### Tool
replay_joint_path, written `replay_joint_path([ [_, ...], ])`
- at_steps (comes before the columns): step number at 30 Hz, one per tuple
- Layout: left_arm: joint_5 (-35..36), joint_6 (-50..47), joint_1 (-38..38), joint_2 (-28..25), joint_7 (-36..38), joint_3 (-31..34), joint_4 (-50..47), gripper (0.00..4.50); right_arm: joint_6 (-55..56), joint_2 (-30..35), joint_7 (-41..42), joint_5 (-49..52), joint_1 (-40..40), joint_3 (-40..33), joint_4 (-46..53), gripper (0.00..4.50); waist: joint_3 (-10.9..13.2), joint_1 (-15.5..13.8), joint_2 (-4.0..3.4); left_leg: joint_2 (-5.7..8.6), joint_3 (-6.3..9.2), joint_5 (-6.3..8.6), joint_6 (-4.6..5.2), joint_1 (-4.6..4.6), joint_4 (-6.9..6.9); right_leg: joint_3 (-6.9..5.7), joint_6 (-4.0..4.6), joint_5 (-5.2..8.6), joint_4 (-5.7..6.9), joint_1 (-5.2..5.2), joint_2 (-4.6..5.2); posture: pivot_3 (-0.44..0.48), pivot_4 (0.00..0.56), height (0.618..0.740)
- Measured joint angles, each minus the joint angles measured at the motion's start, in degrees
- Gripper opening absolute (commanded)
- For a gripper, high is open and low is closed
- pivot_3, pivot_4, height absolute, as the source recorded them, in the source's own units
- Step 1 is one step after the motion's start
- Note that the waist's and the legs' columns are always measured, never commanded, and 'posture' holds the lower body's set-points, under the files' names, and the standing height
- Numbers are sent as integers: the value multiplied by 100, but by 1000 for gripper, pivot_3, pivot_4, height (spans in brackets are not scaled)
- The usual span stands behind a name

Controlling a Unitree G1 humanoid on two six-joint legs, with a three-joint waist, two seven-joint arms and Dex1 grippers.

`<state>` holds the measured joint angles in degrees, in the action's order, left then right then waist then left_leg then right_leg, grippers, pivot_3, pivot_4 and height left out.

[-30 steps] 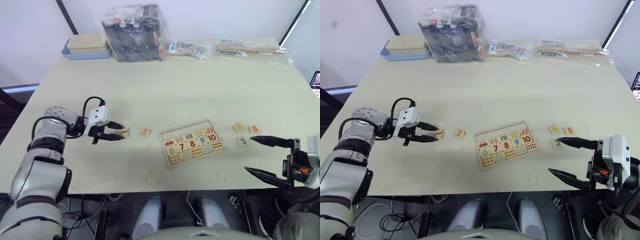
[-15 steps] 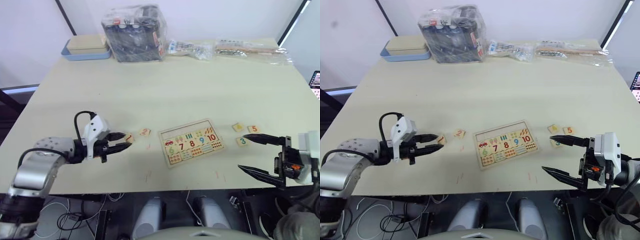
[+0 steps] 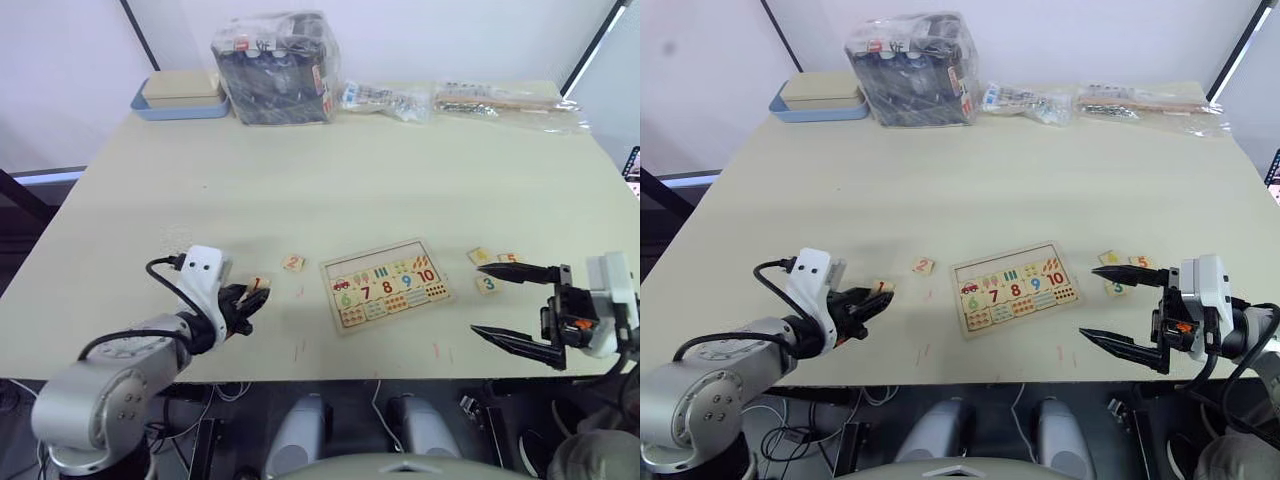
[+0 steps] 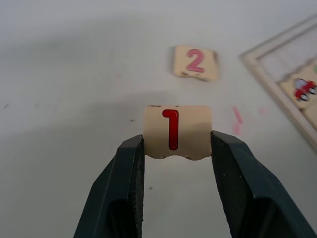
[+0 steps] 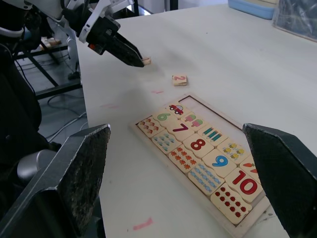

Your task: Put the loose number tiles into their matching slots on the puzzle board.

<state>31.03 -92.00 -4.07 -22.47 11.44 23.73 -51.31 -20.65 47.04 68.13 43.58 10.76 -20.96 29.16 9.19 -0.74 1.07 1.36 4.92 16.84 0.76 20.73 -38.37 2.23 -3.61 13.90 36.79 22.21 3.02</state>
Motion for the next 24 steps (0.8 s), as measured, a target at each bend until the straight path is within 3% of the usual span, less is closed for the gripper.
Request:
replay_joint_path([
  [6, -168, -41, 263, 879, -1036, -297, -264, 1467, -108, 157, 82, 83, -10, -20, -66, 4500, 0, -6, 6, 4, -4, -1, -3, 2, -2, 6, -1, -1, -6, -3, 9, 0, 150, 740],
  [13, -158, -25, 410, 1150, -1435, -307, -296, 1467, -203, 212, 64, 160, -51, -26, -57, 4500, -2, -8, 4, 4, -6, -1, -3, 0, 0, 6, 1, 1, -6, -4, 10, 0, 150, 740],
  [14, -153, -20, 414, 1152, -1444, -307, -296, 2267, -207, 212, 61, 168, -51, -26, -52, 4500, -2, -8, 4, 4, -6, -1, -3, 0, 0, 6, 1, 1, -6, -4, 10, 0, 150, 740],
  [15, -153, -20, 414, 1152, -1444, -307, -296, 2267, -207, 212, 61, 168, -51, -26, -52, 4500, -2, -7, 4, 4, -6, -1, -3, 0, -1, 6, 1, 1, -6, -4, 9, 0, 150, 740],
  [16, -150, -20, 415, 1151, -1448, -306, -296, 2837, -208, 212, 57, 173, -51, -26, -45, 4500, -2, -8, 4, 4, -6, -1, -3, 0, 0, 6, 1, 1, -6, -4, 9, 0, 150, 740],
  [18, -148, -21, 421, 1152, -1450, -306, -294, 3291, -212, 212, 53, 175, -51, -26, -45, 4500, -2, -7, 3, 4, -6, -1, -3, 0, 0, 6, 2, 1, -6, -4, 9, 0, 150, 740],
  [20, -86, -21, 425, 1152, -1437, -303, -293, 4121, -212, 212, 50, 174, -43, -26, -44, 4500, -2, -8, 3, 4, -5, -1, -3, 0, 0, 5, 1, 1, -6, -4, 9, 0, 150, 740],
  [21, 114, -26, 453, 970, -1234, -222, -304, 4383, -151, 182, 39, 156, 15, -26, -35, 4500, -3, -1, 2, 1, -5, -1, -3, -2, 0, 5, 3, 2, -6, -4, 6, 0, 150, 740],
  [23, 168, -40, 457, 881, -1155, -114, -301, 4383, -137, 155, 29, 145, 21, -26, -35, 4500, -2, 4, 2, 0, -5, -2, -3, -2, 0, 5, 4, 2, -6, -4, 4, 0, 150, 740],
  [24, 316, -41, 486, 526, -923, 14, -301, 4383, -107, 101, 12, 128, 25, -24, -26, 4500, -1, 2, 4, -1, -1, -3, -7, 0, 1, 1, 5, 3, -5, -3, 2, 0, 150, 740],
])
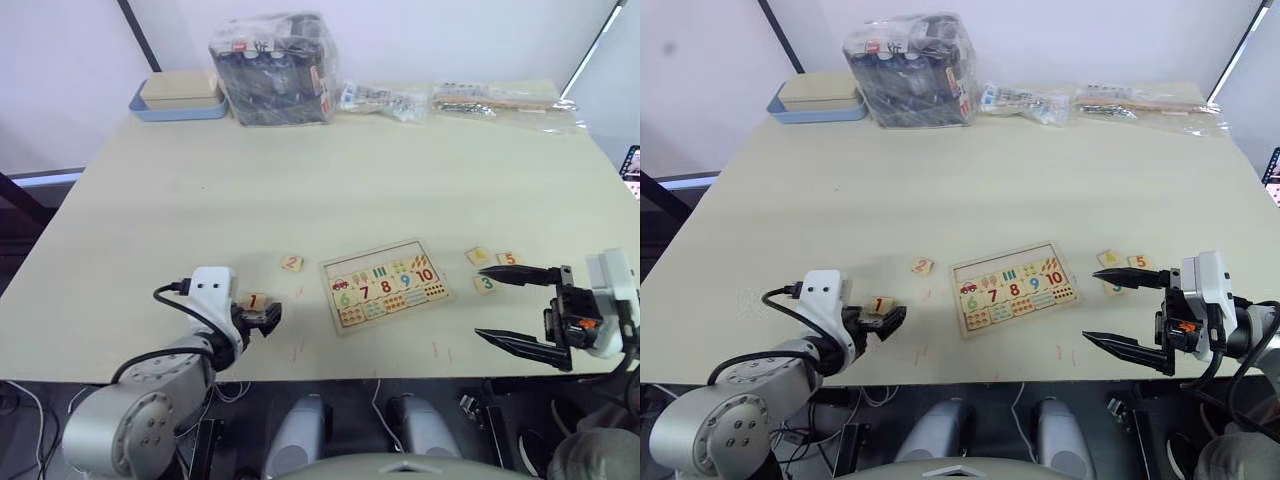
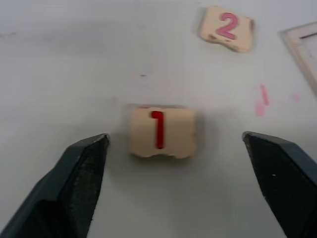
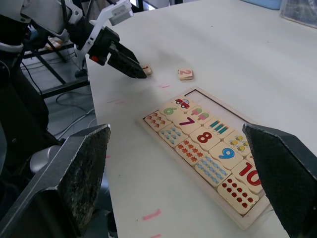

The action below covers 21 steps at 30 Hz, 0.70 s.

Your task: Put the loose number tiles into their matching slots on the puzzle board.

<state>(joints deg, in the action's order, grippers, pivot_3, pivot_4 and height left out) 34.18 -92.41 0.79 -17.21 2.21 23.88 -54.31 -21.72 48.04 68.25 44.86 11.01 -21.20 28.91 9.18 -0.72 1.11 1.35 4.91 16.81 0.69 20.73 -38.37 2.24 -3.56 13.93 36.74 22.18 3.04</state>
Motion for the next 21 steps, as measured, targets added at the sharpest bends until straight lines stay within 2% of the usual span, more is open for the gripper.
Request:
replay_joint_path([
  [1, 39, 0, 5, -78, 50, 43, 0, 4383, 7, -5, -2, -4, 2, 0, 3, 4500, 0, 0, 0, 0, 2, 0, -1, 1, 0, -2, 0, 0, 0, 0, 0, 0, 150, 740],
  [5, 690, 0, 73, -1446, 1117, 617, 60, 4383, 85, -78, -38, -72, 0, 18, 52, 4500, 3, -1, -6, 1, -2, -1, -2, 1, 2, -1, 11, 7, -4, 1, 5, 0, 150, 740],
  [8, 1118, 107, 247, -2278, 2045, 810, 211, 4383, 93, -145, -95, -111, -19, 56, 62, 4500, 6, -4, -6, 3, -4, -1, -2, 4, 4, 0, 14, 9, -12, 2, 7, 0, 150, 740],
  [9, 1201, 466, 567, -2907, 2603, 825, 364, 4383, 123, -176, -121, -138, -20, 62, 84, 4500, 8, 0, -9, 2, -5, 0, -3, 3, 8, 2, 19, 12, -14, 3, 8, 0, 150, 740],
  [10, 1199, 550, 617, -3002, 2729, 836, 400, 4383, 130, -177, -122, -142, -19, 62, 89, 4500, 11, 0, -17, 1, -7, 0, -3, 3, 9, 4, 20, 13, -17, 3, 9, 0, 150, 740],
  [12, 936, 1684, 1081, -3632, 3761, 744, 960, 4383, 160, -251, -137, -146, -22, 104, 152, 4500, 15, -1, -22, -4, -8, 0, -4, 5, 12, 4, 25, 13, -19, 8, 11, 0, 150, 740],
  [14, 323, 3512, 1348, -4224, 5153, 585, 2090, 4383, 196, -270, -147, -147, -6, 141, 267, 4500, 25, -12, -48, -7, -13, -2, -8, 3, 21, 5, 35, 16, -21, 11, 14, 0, 150, 740],
  [16, 9, 4698, 1184, -4272, 5952, 431, 2830, 4383, 196, -278, -182, -147, 2, 175, 295, 4500, 25, -29, -59, -6, -13, -1, -6, 8, 21, 3, 35, 16, -23, 12, 35, 0, 150, 740],
  [18, -61, 4984, 1134, -4296, 6155, 352, 3025, 4383, 195, -278, -194, -147, 1, 177, 308, 4500, 25, -29, -58, -6, -12, -1, -5, 11, 22, 1, 34, 16, -25, 12, 37, 0, 150, 740],
  [19, -381, 6028, 790, -4501, 7008, -174, 3883, 4383, 199, -278, -236, -148, 13, 183, 397, 4500, 23, -14, -46, -9, -15, 3, 3, 23, 22, 2, 32, 15, -43, 15, 38, 0, 150, 740],
  [21, -524, 6422, 559, -4638, 7385, -380, 4329, 4383, 202, -276, -240, -149, 26, 176, 420, 4500, 23, -11, -41, -9, -10, 3, 4, 48, 25, -9, 32, 13, -48, 38, 36, 0, 150, 740],
])
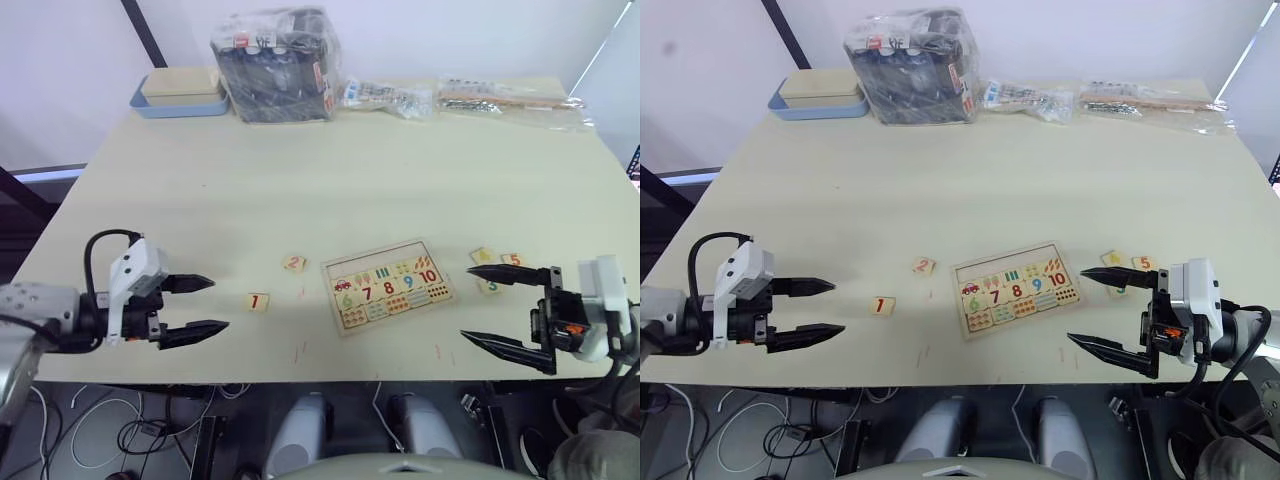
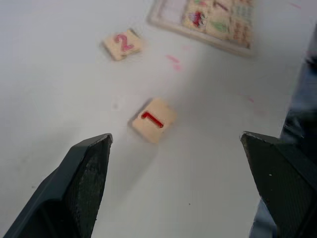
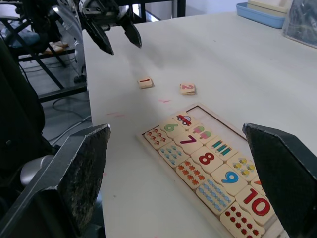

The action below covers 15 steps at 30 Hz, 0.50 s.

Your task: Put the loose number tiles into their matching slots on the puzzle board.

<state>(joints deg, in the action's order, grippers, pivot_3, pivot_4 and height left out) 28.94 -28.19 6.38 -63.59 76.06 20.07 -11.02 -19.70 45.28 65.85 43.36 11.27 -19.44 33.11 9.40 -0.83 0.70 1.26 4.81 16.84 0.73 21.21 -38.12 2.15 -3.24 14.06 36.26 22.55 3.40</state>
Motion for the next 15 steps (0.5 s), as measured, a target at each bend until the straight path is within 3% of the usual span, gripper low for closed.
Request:
replay_joint_path([
  [3, -347, 1043, -942, -39, 881, -719, 1039, 4383, 3, 9, 0, -16, 34, -6, 39, 4500, 1, -2, -3, 4, 5, 0, 1, 15, 2, -12, -20, -12, -11, 6, -23, 0, 150, 740],
  [6, -842, 1771, -1682, 90, 1293, -1438, 1845, 4383, 1, 38, -2, -22, 67, -26, 64, 4500, 0, 11, -4, 4, 8, 3, 6, 22, 3, -14, -26, -15, -24, 6, -26, 0, 150, 740],
  [15, -1434, 3296, -2762, 563, 1440, -2768, 3286, 4383, -9, 121, -7, -2, 214, -170, 196, 4500, -2, 18, 0, 8, 23, 8, 16, 48, -18, -34, -45, -26, -25, 16, -31, 0, 150, 740],
])
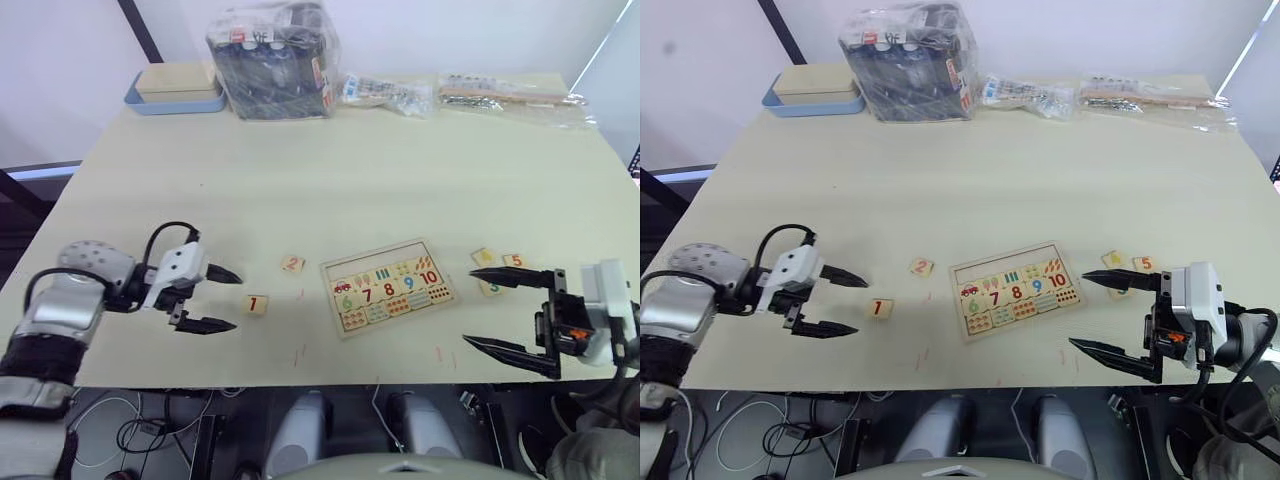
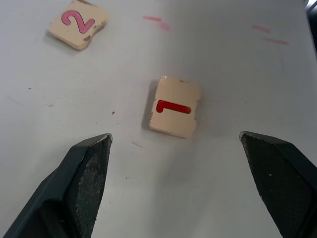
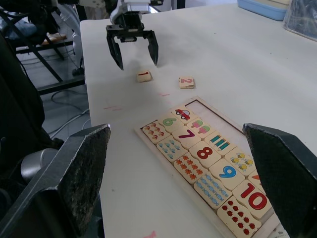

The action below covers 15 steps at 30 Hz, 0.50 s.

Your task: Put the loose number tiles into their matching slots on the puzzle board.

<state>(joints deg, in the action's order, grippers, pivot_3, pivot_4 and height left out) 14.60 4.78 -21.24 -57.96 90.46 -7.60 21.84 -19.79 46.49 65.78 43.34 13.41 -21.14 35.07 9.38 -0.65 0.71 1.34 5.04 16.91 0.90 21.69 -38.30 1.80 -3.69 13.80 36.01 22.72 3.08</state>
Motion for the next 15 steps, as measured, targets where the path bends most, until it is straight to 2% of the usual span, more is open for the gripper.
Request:
replay_joint_path([
  [8, -98, 207, -122, 132, -1, -91, 71, 4383, 0, -4, -89, 0, 143, -18, 67, 4500, 0, -5, 0, 4, 2, -1, 2, -4, -10, 0, -5, -2, 23, -2, 1, 0, 150, 740],
  [11, -103, 253, -49, 181, -14, -86, -36, 3613, 11, -32, -125, -3, 178, -17, 86, 4500, 0, 0, 0, 5, 1, -1, 2, -9, -14, 0, -5, -2, 38, -2, 0, 0, 150, 740],
  [13, -110, 370, 20, 193, -24, -74, -63, 2783, 14, -45, -128, -7, 202, -16, 86, 4500, -1, 3, 1, 4, 2, -1, 2, -11, -15, 1, -4, -2, 43, -1, 0, 0, 150, 740],
  [15, -114, 465, 85, 194, -55, -56, -94, 2783, 15, -63, -131, -11, 203, -16, 86, 4500, -1, 4, 1, 4, 1, -1, 2, -13, -15, 3, -4, -2, 46, -2, 0, 0, 150, 740],
])
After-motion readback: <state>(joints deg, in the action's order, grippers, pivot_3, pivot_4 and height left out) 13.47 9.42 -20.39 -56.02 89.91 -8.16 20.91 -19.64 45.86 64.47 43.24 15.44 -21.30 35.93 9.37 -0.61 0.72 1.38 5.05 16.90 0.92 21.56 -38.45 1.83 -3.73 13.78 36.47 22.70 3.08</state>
